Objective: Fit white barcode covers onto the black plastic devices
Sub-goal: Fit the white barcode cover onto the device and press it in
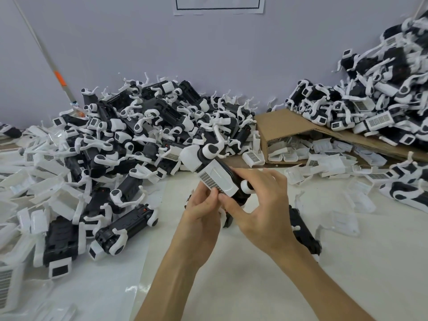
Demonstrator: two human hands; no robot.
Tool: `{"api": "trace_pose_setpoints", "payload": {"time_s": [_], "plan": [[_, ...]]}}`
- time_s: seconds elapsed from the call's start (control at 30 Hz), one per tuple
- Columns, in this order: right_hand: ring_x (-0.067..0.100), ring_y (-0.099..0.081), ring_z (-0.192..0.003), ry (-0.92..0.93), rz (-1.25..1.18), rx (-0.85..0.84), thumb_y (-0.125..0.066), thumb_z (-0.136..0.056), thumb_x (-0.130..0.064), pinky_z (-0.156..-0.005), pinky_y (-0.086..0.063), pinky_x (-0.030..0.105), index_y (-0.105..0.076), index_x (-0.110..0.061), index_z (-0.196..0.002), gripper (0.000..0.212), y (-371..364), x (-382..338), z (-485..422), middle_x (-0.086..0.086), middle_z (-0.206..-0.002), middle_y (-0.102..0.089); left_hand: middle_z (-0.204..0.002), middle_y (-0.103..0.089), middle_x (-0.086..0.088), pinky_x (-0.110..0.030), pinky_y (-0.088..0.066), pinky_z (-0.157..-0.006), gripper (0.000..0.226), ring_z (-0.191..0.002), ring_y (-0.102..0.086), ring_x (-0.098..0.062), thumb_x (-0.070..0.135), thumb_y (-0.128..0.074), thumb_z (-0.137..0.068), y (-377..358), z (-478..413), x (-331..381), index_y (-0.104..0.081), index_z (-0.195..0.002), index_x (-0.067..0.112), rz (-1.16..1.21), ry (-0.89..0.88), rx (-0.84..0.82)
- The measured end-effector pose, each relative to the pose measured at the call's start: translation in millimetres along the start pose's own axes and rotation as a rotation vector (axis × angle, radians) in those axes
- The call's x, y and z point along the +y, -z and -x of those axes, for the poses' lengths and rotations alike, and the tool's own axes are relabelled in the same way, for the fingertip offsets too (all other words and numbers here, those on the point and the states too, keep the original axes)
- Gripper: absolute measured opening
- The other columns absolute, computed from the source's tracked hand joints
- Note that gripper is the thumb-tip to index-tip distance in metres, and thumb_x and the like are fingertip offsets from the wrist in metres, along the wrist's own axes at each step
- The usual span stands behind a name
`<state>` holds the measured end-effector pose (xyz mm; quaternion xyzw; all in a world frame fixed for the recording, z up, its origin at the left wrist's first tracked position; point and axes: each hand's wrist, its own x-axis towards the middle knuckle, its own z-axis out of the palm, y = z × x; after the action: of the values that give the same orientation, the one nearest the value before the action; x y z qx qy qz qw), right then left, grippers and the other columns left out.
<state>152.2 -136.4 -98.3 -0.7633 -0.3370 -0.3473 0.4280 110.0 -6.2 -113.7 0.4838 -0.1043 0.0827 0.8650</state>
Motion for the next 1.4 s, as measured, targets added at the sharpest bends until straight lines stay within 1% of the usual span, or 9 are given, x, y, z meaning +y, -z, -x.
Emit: {"api": "trace_pose_setpoints", "payload": {"time_s": [0.17, 0.33, 0.5, 0.6, 0.77, 0.87, 0.97, 1.13, 1.4], "plan": [[0.002, -0.057, -0.091, 0.043, -0.020, 0.036, -0.070, -0.084, -0.042, -0.094, -0.043, 0.049, -0.070, -0.013, -0.106, 0.037, 2.6, 0.9, 0.5, -0.008, -0.093, -0.071, -0.134, -0.052, -0.029, -0.050, -0.030, -0.104, 0.045, -0.124, -0.045, -0.040, 0.022, -0.047, -0.097, 0.8, -1.4, -2.5, -0.052, -0.138, 0.002, -0.101, -0.016, 0.061], [-0.008, -0.052, -0.094, 0.024, -0.040, 0.062, -0.069, -0.085, -0.044, -0.089, -0.047, 0.045, -0.071, -0.013, -0.102, 0.035, 3.5, 2.4, 1.1, -0.006, -0.090, -0.071, -0.141, -0.054, -0.025, -0.054, -0.029, -0.118, 0.054, -0.135, -0.047, -0.040, 0.032, -0.060, -0.095, -1.5, -1.6, -4.5, -0.051, -0.141, 0.005, -0.135, 0.003, 0.079], [-0.002, -0.056, -0.100, -0.064, -0.096, 0.010, -0.074, -0.085, -0.040, -0.087, -0.050, 0.036, -0.071, -0.017, -0.108, 0.032, 2.4, 0.1, 2.5, -0.012, -0.099, -0.071, -0.124, -0.066, -0.007, -0.040, -0.041, -0.104, 0.044, -0.116, -0.058, -0.022, 0.029, -0.056, -0.095, -1.0, -2.9, -7.8, -0.057, -0.136, 0.012, -0.154, -0.021, 0.084], [0.008, -0.066, -0.097, -0.203, -0.287, -0.100, -0.068, -0.089, -0.035, -0.084, -0.049, 0.023, -0.070, -0.021, -0.108, 0.023, 6.6, 0.1, -1.4, -0.014, -0.096, -0.074, -0.114, -0.069, -0.003, -0.027, -0.051, -0.085, 0.043, -0.101, -0.064, -0.015, 0.033, -0.057, -0.094, -5.6, -1.9, -7.9, -0.061, -0.133, 0.015, -0.150, -0.044, 0.095], [0.006, -0.058, -0.111, -0.374, -0.518, -0.222, -0.050, -0.094, -0.028, -0.088, -0.046, 0.015, -0.065, -0.021, -0.122, 0.033, 13.4, 6.4, -10.7, -0.005, -0.117, -0.061, -0.121, -0.053, -0.017, -0.047, -0.034, -0.099, 0.052, -0.111, -0.046, -0.032, 0.035, -0.056, -0.094, -4.8, -2.7, -5.2, -0.056, -0.135, 0.003, -0.067, -0.001, 0.160], [0.008, -0.057, -0.115, -0.384, -0.506, -0.270, -0.048, -0.091, -0.023, -0.094, -0.046, 0.026, -0.065, -0.021, -0.125, 0.038, 14.7, 10.4, -12.7, -0.007, -0.119, -0.059, -0.110, -0.066, -0.021, -0.043, -0.043, -0.094, 0.040, -0.107, -0.060, -0.032, 0.035, -0.063, -0.088, -8.2, -2.5, -9.8, -0.069, -0.118, 0.009, -0.179, -0.007, 0.183], [0.013, -0.062, -0.114, -0.432, -0.555, -0.294, -0.054, -0.093, -0.037, -0.097, -0.050, 0.038, -0.065, -0.025, -0.124, 0.035, 15.0, 12.5, -14.1, -0.010, -0.118, -0.064, -0.106, -0.076, -0.004, -0.031, -0.055, -0.086, 0.035, -0.104, -0.070, -0.019, 0.033, -0.063, -0.088, -14.5, -2.5, -13.3, -0.069, -0.119, 0.019, -0.380, -0.096, 0.192], [0.010, -0.065, -0.110, -0.469, -0.485, -0.360, -0.070, -0.085, -0.044, -0.094, -0.055, 0.044, -0.067, -0.027, -0.120, 0.039, 14.5, 21.8, -15.7, -0.012, -0.112, -0.071, -0.064, -0.063, 0.014, -0.010, -0.042, -0.060, 0.024, -0.063, -0.054, 0.000, 0.049, -0.063, -0.092, -12.9, -2.0, -17.9, -0.065, -0.093, 0.024, -0.594, -0.167, 0.271], [0.007, -0.068, -0.103, -0.442, -0.395, -0.394, -0.076, -0.081, -0.041, -0.091, -0.056, 0.041, -0.071, -0.026, -0.116, 0.038, 22.0, 31.0, -16.4, -0.015, -0.104, -0.074, -0.083, -0.071, 0.019, -0.012, -0.047, -0.068, 0.020, -0.078, -0.065, -0.003, 0.045, -0.054, -0.097, -8.5, -3.0, -17.3, -0.067, -0.099, 0.030, -0.812, -0.189, 0.156]]}}
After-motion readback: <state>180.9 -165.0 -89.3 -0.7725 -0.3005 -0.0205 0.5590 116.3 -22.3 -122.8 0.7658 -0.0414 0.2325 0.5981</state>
